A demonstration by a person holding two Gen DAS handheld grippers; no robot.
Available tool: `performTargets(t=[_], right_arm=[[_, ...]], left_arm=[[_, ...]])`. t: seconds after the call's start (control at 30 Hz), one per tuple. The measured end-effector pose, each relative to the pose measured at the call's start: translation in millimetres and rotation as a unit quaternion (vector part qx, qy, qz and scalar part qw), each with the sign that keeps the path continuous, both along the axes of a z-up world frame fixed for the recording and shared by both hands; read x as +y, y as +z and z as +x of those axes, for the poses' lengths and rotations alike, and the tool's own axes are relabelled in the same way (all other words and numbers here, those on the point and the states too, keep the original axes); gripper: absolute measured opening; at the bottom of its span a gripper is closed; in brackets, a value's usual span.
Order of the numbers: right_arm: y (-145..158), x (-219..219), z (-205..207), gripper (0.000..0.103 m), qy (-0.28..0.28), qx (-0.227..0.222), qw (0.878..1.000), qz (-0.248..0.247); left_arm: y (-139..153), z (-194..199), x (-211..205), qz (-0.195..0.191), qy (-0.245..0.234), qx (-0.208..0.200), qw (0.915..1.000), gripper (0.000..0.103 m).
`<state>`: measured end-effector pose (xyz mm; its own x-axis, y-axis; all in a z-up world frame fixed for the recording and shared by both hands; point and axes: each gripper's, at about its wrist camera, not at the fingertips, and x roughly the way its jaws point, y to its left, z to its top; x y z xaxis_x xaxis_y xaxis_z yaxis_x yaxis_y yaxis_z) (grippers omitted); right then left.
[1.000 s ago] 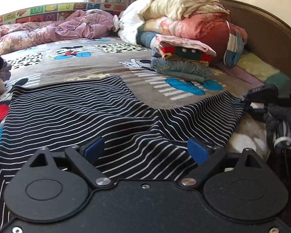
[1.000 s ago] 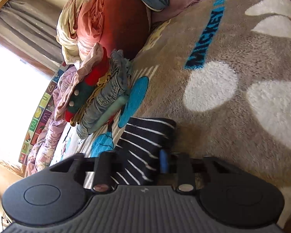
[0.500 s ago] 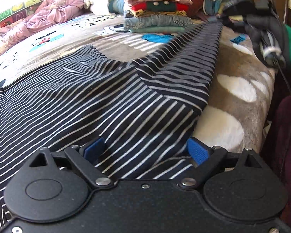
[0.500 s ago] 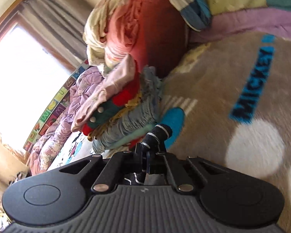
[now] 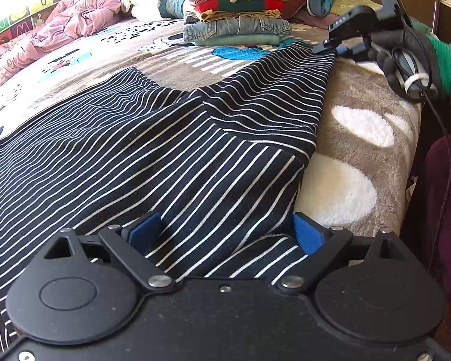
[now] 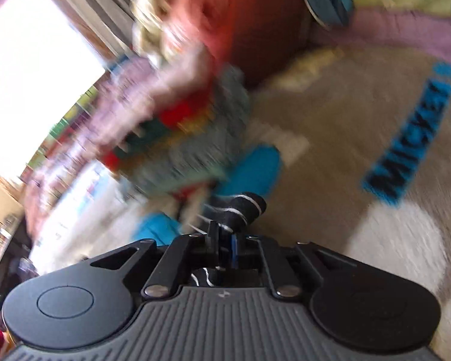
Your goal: Fold clothes
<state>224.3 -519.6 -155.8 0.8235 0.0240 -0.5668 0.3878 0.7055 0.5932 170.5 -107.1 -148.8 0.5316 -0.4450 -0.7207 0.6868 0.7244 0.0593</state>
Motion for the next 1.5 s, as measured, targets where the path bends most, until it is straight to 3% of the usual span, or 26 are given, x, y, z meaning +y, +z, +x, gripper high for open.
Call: performTargets(t=[0.07,0.1,0.13,0.27,0.4,0.63,0.7,0.77,1.03,1.07,1.13,1.23,1.37,1.5], right_arm=[[-6,-5,-8,0.031,-0.013,-0.012,1.0,0.015],[-3,-5,-10,0.043,-0.018,-0.016,1.0,0.005],[0,-3,-9,0.049,-0.013,-0.019,1.0,-0.01],[12,1,1,0.048,0.015,-0.027,0.997,-0.067],[21,1,29,0.048,0.078,-0.011,0.989,-0.122],[21,-1,58,0.048,0.165,0.017,0.973,-0.161],[21,-2,63,0.046,0.188,0.024,0.968,-0.164],[21,-4,69,0.036,0.21,0.031,0.963,-0.166],[17,-11,65,0.035,0.219,0.025,0.963,-0.152],[17,-11,64,0.022,0.222,0.025,0.962,-0.154],[21,-7,62,0.008,0.219,0.019,0.961,-0.169],[35,-6,59,0.006,0.19,-0.01,0.964,-0.184],[53,5,64,0.005,0.194,-0.03,0.957,-0.215],[56,12,72,0.004,0.173,0.002,0.947,-0.272]], left_arm=[[0,0,1,0.0,-0.001,0.0,1.0,0.094],[0,1,0,0.001,-0.001,0.0,1.0,0.094],[0,1,0,0.001,-0.001,0.0,1.0,0.094],[1,1,0,0.0,-0.001,0.001,1.0,0.094],[1,1,1,-0.003,-0.002,0.003,1.0,0.094],[2,2,4,-0.006,-0.004,0.005,1.0,0.094],[2,2,4,-0.007,-0.004,0.006,0.9999,0.094],[2,3,4,-0.008,-0.005,0.007,0.9999,0.094],[1,3,4,-0.009,-0.005,0.008,0.9999,0.094],[1,3,4,-0.008,-0.005,0.008,0.9999,0.094],[1,3,4,-0.009,-0.005,0.009,0.9999,0.094],[1,3,5,-0.009,-0.005,0.009,0.9999,0.094],[0,3,4,-0.009,-0.006,0.009,0.9999,0.094],[1,3,5,-0.01,-0.006,0.01,0.9999,0.094]])
